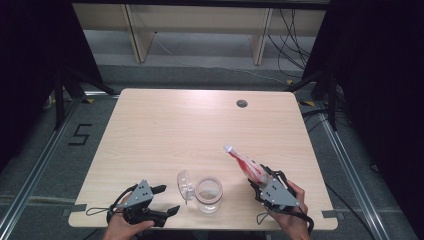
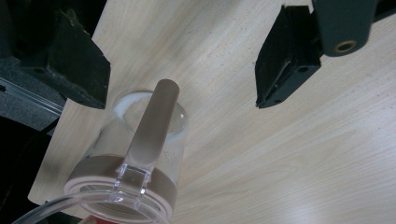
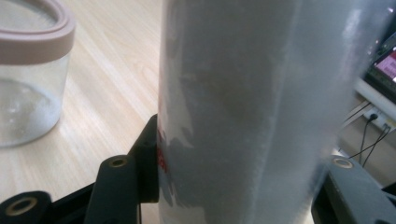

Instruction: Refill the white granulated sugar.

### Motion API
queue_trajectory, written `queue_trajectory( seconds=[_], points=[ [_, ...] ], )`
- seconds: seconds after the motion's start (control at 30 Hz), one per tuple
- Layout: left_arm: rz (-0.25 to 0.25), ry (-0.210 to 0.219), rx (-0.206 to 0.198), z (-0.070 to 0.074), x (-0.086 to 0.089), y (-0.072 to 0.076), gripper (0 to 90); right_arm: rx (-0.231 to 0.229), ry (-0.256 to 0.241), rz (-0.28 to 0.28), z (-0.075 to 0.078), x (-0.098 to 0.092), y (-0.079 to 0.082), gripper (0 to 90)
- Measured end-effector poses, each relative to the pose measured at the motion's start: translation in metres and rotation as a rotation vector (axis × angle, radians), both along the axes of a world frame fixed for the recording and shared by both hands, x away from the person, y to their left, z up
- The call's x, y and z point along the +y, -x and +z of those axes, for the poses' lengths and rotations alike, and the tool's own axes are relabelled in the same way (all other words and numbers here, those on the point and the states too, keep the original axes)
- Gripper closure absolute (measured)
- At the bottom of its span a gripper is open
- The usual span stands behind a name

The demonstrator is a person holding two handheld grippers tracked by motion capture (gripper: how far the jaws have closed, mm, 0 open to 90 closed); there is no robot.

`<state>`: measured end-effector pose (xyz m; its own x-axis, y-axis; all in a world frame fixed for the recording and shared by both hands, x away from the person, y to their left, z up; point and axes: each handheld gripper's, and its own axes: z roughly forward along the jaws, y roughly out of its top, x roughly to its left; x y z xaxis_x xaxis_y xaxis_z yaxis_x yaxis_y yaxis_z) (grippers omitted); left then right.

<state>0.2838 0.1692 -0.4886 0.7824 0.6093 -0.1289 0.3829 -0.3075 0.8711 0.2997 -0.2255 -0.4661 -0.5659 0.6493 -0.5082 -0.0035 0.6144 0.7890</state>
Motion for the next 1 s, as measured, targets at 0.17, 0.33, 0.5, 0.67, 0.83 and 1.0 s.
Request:
queue_trajectory(
  seconds=[0.17, 0.33, 0.5, 0.67, 0.83, 1.0],
  points=[
    [-0.003, 0.009, 0.007, -0.001, 0.000, -0.001, 18.1, -0.019, 0.044, 0.028, 0.007, 0.005, 0.007, 46.4],
    [-0.003, 0.006, 0.004, -0.001, 0.001, -0.001, 18.1, -0.084, 0.153, 0.056, 0.016, 0.009, 0.017, 46.5],
    [-0.002, 0.006, 0.005, -0.001, 0.001, -0.001, 18.1, -0.108, 0.219, 0.086, 0.020, 0.012, 0.022, 46.5],
    [0.011, 0.012, 0.004, -0.001, 0.001, -0.001, 18.1, -0.141, 0.293, 0.102, 0.022, 0.014, 0.023, 46.6],
    [0.011, 0.003, -0.003, -0.001, 0.002, -0.002, 18.1, -0.158, 0.359, 0.103, 0.025, 0.017, 0.027, 46.7],
    [0.004, 0.002, 0.000, -0.002, 0.001, -0.001, 18.1, -0.204, 0.428, 0.110, 0.030, 0.021, 0.032, 46.7]
  ],
)
